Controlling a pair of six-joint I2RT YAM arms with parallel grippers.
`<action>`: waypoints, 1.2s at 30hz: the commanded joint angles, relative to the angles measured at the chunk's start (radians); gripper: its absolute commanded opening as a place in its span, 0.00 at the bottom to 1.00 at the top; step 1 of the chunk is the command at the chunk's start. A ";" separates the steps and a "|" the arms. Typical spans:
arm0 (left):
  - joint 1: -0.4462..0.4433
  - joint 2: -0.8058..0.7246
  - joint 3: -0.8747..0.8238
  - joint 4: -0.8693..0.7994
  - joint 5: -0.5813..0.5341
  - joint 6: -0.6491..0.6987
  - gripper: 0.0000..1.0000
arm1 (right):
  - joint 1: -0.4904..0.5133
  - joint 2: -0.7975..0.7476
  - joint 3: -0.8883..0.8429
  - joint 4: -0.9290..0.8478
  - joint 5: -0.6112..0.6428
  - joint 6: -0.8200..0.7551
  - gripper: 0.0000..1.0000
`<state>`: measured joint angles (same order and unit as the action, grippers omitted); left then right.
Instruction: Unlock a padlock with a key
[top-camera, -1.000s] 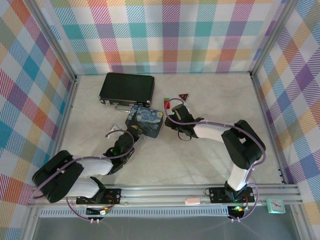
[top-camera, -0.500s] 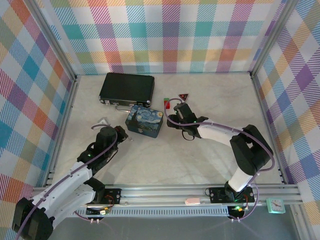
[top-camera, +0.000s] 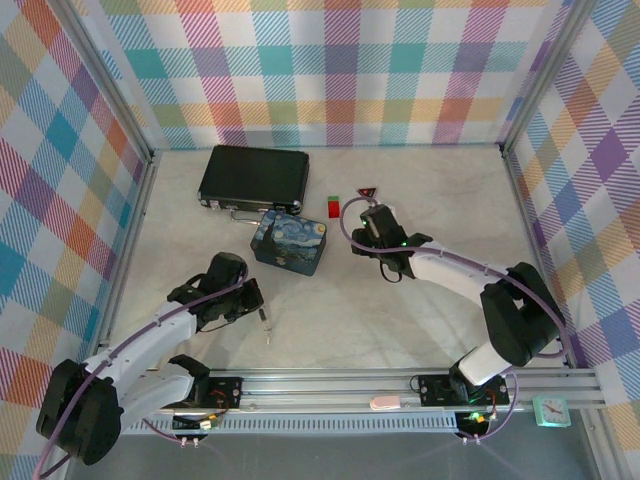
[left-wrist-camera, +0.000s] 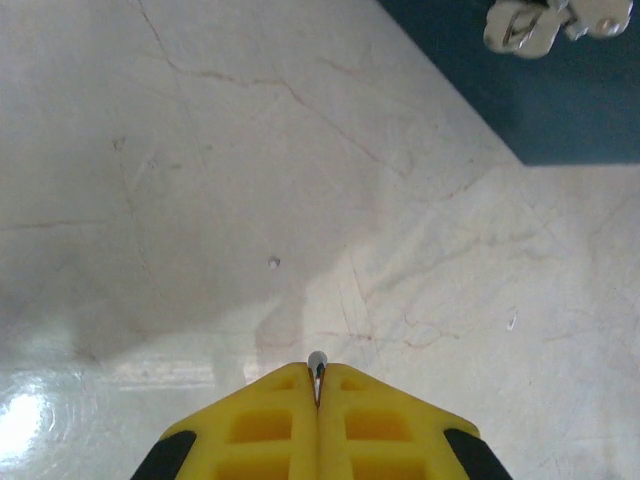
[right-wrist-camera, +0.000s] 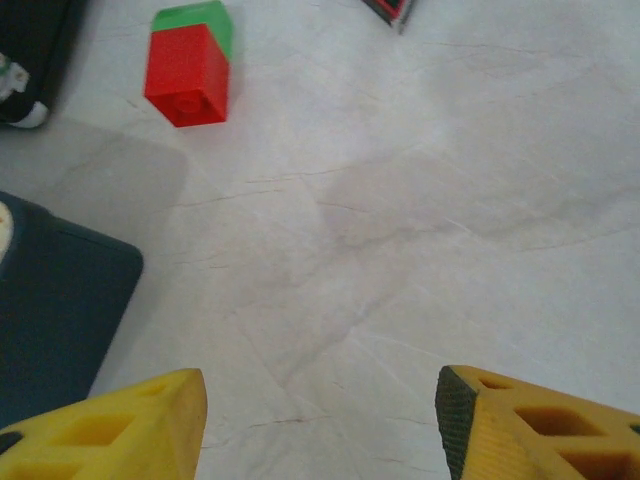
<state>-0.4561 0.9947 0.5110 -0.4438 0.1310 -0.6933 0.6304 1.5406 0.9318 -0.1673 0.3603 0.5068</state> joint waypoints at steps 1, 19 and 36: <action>0.005 0.005 -0.015 -0.019 0.018 0.037 0.00 | -0.009 -0.036 -0.020 -0.019 0.029 -0.016 0.63; 0.012 -0.027 0.036 -0.015 -0.180 0.014 0.71 | -0.145 -0.179 -0.113 0.011 0.035 -0.117 0.65; 0.227 0.241 0.220 0.383 -0.719 0.383 0.94 | -0.572 -0.107 -0.264 0.388 -0.164 -0.419 0.66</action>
<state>-0.2584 1.2030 0.7246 -0.1905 -0.4286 -0.4129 0.0849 1.3907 0.7033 0.0593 0.2905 0.1413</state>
